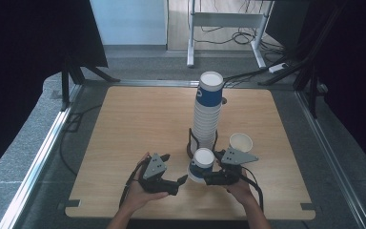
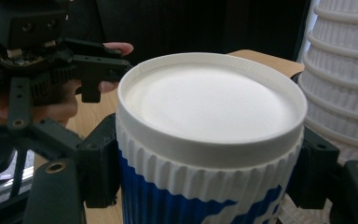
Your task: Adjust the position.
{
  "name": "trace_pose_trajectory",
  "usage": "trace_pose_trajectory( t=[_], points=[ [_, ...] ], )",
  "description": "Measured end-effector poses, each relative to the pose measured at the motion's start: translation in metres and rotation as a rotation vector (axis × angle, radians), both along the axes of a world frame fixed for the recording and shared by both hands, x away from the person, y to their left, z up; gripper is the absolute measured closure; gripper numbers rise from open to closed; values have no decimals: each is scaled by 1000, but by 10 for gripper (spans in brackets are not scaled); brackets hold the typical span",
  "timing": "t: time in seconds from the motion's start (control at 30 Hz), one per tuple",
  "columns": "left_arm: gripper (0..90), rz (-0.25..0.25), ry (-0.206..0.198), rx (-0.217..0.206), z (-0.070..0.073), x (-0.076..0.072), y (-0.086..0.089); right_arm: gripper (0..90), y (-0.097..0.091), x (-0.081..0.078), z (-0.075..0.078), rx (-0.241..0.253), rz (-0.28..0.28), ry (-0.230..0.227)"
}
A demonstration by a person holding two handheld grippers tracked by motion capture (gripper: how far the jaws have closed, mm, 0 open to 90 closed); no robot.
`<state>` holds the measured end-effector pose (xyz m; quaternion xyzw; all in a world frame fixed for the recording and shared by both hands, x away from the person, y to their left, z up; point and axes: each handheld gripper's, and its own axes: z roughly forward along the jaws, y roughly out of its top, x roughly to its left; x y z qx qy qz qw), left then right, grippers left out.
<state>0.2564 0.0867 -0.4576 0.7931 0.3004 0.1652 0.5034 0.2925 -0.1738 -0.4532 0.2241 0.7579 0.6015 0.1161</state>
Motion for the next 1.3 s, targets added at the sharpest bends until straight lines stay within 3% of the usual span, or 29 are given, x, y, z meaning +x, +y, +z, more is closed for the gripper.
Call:
trace_pose_trajectory(
  t=[0.57, 0.93, 1.3],
  points=[
    [56, -65, -10, 37, -11, -7, -26, 265, 10, -5, 1, 13, 32, 8],
    [56, -78, -26, 41, -14, -8, -31, 265, 24, -11, -1, 8, 79, 15],
    [157, -81, -37, 34, -21, -9, -36, 265, 30, -13, -3, -2, 93, 14]
  ],
)
